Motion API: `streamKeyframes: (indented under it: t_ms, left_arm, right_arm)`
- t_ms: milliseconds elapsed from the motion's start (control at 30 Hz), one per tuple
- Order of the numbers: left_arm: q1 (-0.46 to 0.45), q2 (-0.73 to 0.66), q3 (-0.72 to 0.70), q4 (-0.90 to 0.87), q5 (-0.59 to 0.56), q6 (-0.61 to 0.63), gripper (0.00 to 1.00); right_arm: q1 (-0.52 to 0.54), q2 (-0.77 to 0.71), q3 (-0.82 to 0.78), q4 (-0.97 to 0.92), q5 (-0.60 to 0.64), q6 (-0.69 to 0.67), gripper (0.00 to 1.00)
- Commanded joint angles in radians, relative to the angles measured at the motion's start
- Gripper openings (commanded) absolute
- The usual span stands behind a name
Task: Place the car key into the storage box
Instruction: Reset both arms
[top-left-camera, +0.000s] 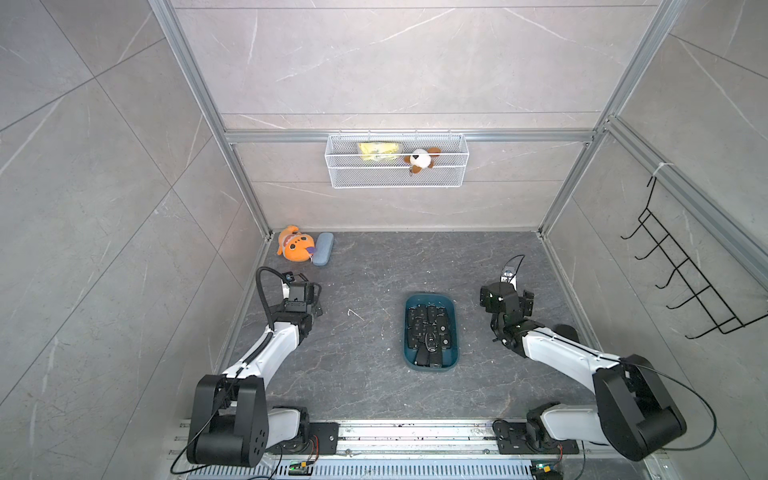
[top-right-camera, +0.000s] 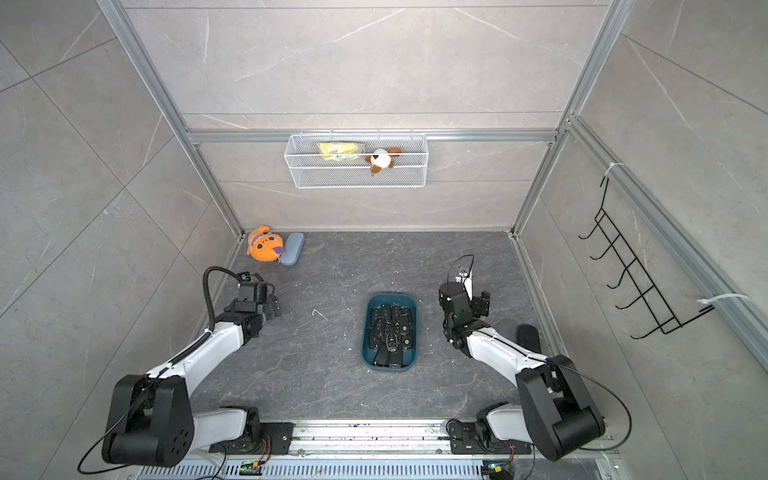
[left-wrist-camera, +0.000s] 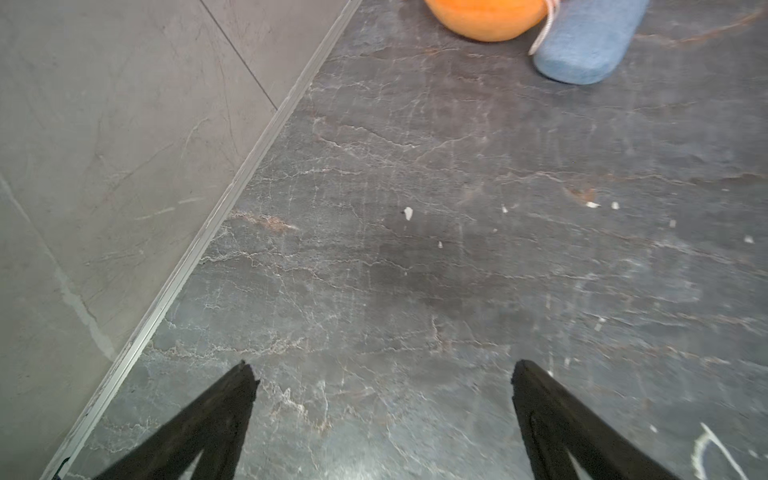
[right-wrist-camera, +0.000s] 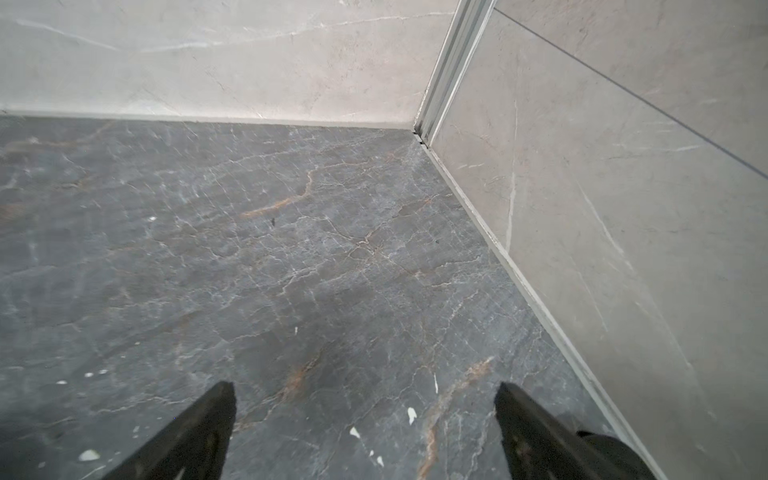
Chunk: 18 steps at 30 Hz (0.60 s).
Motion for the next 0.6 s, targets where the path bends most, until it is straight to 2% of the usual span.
streamKeyframes:
  t_ms: [0,33,133,200,333,567]
  left_arm:
    - [0.024,0.066,-0.039,0.266,0.033,0.067,1.0]
    - [0.033,0.086,-0.046,0.289,0.07,0.057,1.0]
    - [0.039,0.125,-0.032,0.275,0.104,0.068,1.0]
    - [0.041,0.147,-0.019,0.272,0.078,0.087,1.0]
    - [0.048,0.185,-0.03,0.385,0.058,0.152,1.0]
    - [0.063,0.223,-0.021,0.423,0.074,0.145,1.0]
  right_arm:
    - [-0.01,0.039,-0.021,0.216,-0.005,-0.121,1.0]
    - [-0.018,0.051,-0.034,0.274,-0.022,-0.144,1.0]
    - [-0.029,0.062,-0.007,0.228,-0.067,-0.145,1.0]
    - [-0.031,0.06,-0.007,0.221,-0.079,-0.145,1.0]
    - [-0.033,0.064,-0.005,0.207,-0.091,-0.147,1.0]
    - [-0.036,0.07,0.007,0.188,-0.142,-0.161,1.0]
